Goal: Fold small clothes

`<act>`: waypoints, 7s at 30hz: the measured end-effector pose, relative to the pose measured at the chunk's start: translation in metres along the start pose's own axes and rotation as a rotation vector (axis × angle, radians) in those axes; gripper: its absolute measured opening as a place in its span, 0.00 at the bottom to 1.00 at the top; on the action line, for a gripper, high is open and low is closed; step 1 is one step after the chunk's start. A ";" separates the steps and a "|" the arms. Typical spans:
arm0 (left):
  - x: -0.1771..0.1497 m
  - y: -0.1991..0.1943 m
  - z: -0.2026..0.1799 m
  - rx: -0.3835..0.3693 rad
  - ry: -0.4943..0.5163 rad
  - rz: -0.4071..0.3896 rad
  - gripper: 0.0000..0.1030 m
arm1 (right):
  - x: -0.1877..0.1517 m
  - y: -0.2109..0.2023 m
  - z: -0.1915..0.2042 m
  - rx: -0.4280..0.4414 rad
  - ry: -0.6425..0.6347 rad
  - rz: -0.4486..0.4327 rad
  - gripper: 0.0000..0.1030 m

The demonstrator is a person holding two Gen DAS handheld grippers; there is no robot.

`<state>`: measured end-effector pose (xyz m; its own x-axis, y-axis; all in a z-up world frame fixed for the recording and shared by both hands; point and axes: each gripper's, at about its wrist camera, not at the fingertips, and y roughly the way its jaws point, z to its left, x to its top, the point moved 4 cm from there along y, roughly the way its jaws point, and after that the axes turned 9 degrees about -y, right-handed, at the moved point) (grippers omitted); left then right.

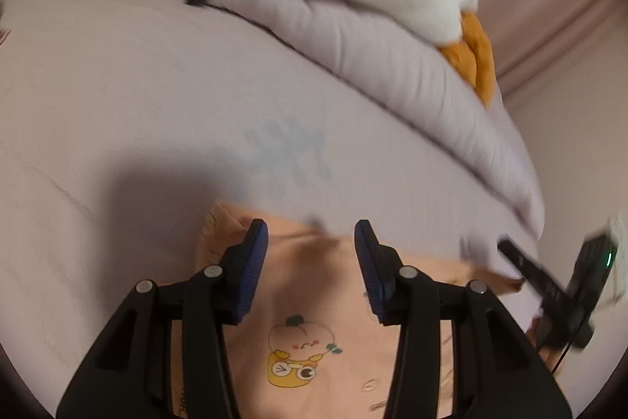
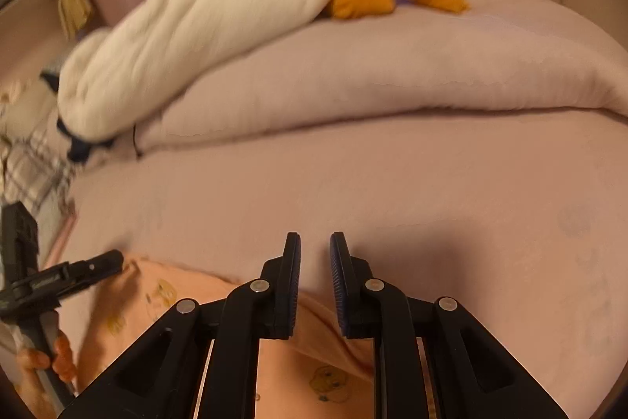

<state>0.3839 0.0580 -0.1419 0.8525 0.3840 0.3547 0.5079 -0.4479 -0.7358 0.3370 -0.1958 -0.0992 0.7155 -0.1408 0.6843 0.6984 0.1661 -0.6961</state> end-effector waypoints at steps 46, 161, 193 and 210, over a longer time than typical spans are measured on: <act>-0.143 -0.116 0.099 -0.092 0.099 0.210 0.28 | -0.145 -0.110 -0.022 0.102 0.119 0.120 0.05; -0.127 0.045 -0.126 -0.035 0.427 0.188 0.14 | -0.123 -0.115 -0.002 0.213 0.006 0.044 0.17; -0.220 -0.008 -0.073 0.003 0.562 0.236 0.11 | -0.133 -0.072 -0.019 0.075 0.076 0.086 0.17; -0.218 -0.046 -0.074 0.024 0.520 0.121 0.77 | -0.156 -0.121 -0.031 0.173 0.225 0.059 0.67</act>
<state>0.1833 -0.0649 -0.1428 0.8565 -0.1223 0.5014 0.4048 -0.4434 -0.7997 0.1418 -0.2238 -0.1285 0.7540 -0.3354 0.5648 0.6561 0.3415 -0.6730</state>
